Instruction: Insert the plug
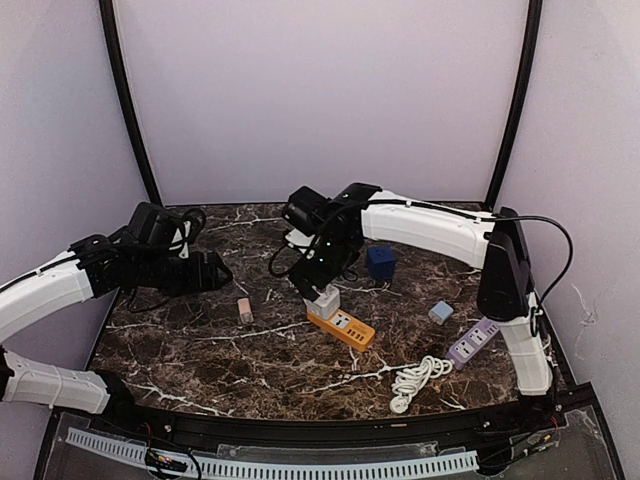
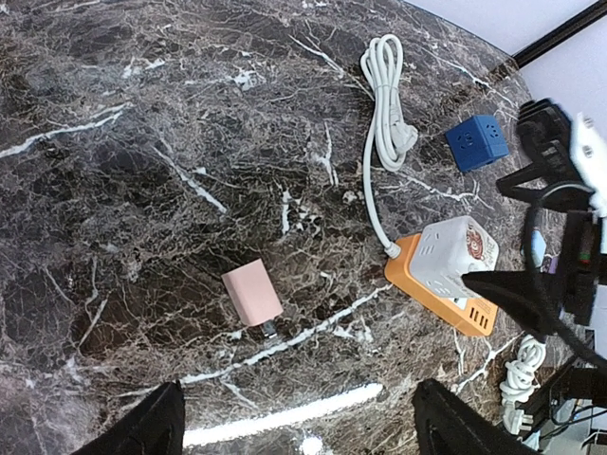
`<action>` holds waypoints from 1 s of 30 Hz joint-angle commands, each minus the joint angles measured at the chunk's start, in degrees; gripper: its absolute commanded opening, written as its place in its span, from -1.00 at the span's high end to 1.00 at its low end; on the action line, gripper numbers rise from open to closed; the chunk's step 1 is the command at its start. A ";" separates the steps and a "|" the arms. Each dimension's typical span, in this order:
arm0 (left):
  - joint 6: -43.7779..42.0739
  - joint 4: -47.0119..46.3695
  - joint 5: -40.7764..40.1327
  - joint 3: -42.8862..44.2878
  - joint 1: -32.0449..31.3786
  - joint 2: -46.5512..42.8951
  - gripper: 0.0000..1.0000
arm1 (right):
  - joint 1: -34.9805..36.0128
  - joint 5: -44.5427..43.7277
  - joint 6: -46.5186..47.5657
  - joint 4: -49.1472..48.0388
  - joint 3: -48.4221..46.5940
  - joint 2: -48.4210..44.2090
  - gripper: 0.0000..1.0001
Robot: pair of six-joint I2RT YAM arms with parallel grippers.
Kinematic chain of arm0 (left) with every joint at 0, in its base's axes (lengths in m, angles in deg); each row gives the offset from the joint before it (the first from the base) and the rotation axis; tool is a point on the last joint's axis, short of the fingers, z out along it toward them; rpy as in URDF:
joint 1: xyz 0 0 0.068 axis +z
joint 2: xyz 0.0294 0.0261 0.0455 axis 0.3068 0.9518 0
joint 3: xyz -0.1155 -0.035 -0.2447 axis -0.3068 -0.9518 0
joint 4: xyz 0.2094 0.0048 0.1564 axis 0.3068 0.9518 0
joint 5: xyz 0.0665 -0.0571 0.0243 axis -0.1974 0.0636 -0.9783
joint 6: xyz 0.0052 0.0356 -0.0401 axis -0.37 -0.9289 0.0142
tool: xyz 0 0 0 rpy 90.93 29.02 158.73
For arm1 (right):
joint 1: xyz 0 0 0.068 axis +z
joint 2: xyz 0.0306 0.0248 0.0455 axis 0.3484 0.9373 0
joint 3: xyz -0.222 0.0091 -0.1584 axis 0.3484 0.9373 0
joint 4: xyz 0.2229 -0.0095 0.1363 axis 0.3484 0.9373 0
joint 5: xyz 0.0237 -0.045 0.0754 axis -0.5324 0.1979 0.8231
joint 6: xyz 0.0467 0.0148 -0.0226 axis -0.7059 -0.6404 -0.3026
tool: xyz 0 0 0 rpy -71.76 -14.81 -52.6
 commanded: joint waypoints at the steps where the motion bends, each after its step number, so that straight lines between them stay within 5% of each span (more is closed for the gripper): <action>1: 2.63 -0.35 -1.23 -0.98 -1.47 1.84 -0.67 | 0.39 -1.59 -2.09 -0.21 0.38 -5.10 -0.97; 30: 21.66 5.75 -10.90 8.44 -10.15 24.92 -0.43 | -0.41 -0.81 -10.88 -4.28 20.77 -28.58 -0.97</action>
